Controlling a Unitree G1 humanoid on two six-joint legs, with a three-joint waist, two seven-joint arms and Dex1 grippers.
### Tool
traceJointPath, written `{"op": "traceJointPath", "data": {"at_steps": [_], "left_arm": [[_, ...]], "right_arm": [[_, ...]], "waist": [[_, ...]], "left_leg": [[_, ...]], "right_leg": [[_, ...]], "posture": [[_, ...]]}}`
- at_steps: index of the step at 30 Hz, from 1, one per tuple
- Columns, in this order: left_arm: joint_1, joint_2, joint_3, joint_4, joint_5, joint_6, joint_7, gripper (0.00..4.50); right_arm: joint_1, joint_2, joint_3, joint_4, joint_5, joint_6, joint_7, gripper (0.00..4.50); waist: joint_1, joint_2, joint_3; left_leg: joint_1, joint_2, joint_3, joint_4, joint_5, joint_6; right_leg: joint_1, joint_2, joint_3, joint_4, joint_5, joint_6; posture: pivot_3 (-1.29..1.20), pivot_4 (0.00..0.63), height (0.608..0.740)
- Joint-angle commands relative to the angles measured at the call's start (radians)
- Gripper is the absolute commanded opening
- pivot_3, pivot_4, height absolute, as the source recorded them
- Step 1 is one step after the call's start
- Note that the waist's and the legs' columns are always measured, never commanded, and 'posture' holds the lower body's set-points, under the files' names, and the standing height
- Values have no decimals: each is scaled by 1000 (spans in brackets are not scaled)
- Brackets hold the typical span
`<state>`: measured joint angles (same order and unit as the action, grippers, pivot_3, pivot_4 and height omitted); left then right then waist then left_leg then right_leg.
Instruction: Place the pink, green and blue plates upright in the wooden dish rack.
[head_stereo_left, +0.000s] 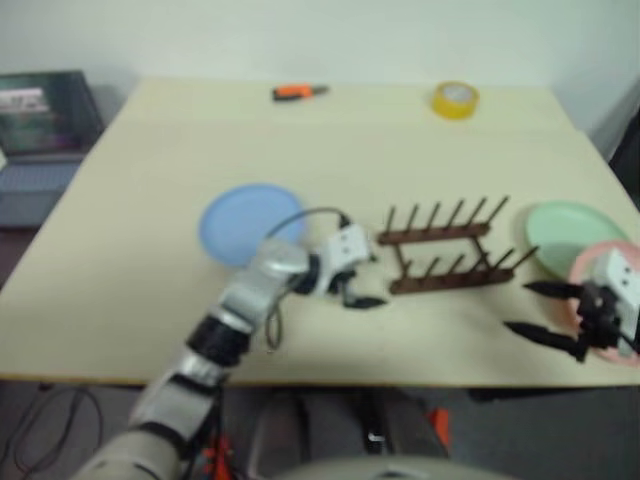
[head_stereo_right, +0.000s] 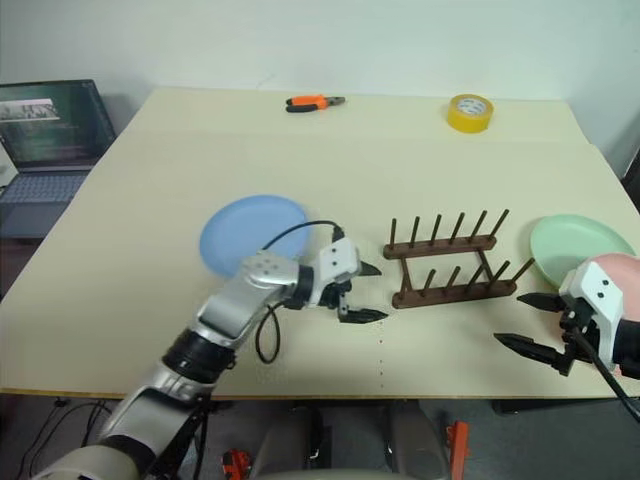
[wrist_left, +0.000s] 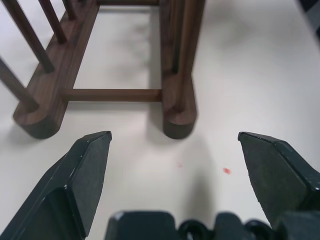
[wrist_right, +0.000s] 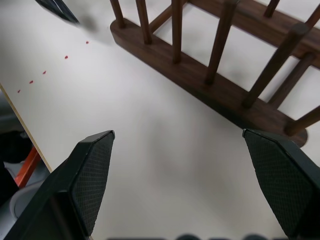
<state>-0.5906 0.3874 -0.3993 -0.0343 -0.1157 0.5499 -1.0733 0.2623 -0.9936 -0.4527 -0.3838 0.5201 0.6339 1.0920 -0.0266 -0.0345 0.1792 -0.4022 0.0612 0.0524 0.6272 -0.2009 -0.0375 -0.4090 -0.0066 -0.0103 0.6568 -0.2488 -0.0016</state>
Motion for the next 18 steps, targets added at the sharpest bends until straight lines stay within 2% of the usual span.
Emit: {"op": "traceJointPath", "data": {"at_steps": [1,5,11,12,13,18], "left_arm": [[6,32,30,-102,-65,77,-26,3892],[17,28,2,-140,-94,111,-27,2462],[29,-46,-91,-164,-96,141,4,212],[27,-69,-107,-151,-89,140,18,0],[21,-92,-122,-129,-80,136,33,0],[-2,-152,-157,-43,-43,100,85,0]], "right_arm": [[-4,-17,5,15,-21,-14,0,4126],[-18,-18,28,36,-39,-19,-1,2868],[-37,-17,56,57,-53,-18,-11,631],[-41,-13,65,64,-59,-19,-17,281],[-48,-9,75,73,-67,-17,-28,53],[-80,8,120,114,-98,-17,-74,53]], "waist": [[0,0,0],[1,0,0],[1,0,0],[1,0,0],[1,0,0],[-2,0,0]], "left_leg": [[0,0,0,0,0,0],[0,0,0,0,0,0],[0,-1,0,1,0,0],[0,-1,0,1,0,0],[0,-1,0,1,0,0],[0,-1,-2,1,0,0]], "right_leg": [[0,0,0,0,0,0],[0,0,0,0,0,-1],[1,0,0,0,-2,-4],[1,0,1,0,-2,-4],[1,0,1,0,-3,-4],[1,0,1,0,-2,-4]], "posture": [[0,150,740],[0,150,740],[0,150,740],[0,150,740],[0,150,740],[0,150,740]]}}
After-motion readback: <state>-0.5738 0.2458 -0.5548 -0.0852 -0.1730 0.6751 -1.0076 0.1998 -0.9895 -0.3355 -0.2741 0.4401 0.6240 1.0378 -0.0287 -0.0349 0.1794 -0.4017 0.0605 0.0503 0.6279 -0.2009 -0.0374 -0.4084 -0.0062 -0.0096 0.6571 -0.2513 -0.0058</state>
